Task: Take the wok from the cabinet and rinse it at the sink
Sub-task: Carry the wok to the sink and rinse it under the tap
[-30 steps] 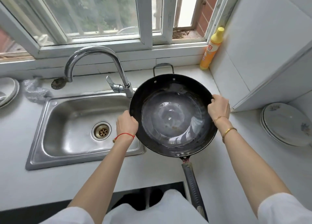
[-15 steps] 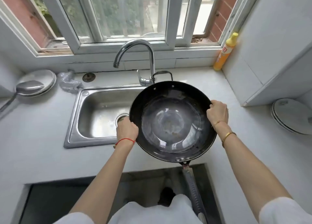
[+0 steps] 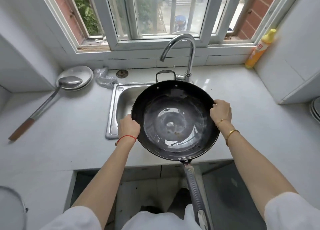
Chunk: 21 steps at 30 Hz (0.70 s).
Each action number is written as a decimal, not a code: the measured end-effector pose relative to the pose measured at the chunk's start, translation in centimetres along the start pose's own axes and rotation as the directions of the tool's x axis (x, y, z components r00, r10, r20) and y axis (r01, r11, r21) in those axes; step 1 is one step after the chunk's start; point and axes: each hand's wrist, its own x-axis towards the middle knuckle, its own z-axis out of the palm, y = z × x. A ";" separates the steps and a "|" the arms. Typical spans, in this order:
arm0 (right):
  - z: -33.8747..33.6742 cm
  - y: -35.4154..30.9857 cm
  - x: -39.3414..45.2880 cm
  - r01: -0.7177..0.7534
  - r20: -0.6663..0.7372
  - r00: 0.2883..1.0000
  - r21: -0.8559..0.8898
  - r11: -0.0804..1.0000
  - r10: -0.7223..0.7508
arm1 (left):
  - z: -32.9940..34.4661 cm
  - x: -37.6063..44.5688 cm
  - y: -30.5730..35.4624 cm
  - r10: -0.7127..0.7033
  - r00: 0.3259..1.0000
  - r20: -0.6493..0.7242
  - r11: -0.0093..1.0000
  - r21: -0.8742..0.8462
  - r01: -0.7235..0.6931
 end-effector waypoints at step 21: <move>11.0 -10.0 7.1 -0.037 0.108 0.994 0.026 0.999 0.034 | -1.5 16.5 -3.6 -0.078 0.997 0.023 0.995 0.065 0.076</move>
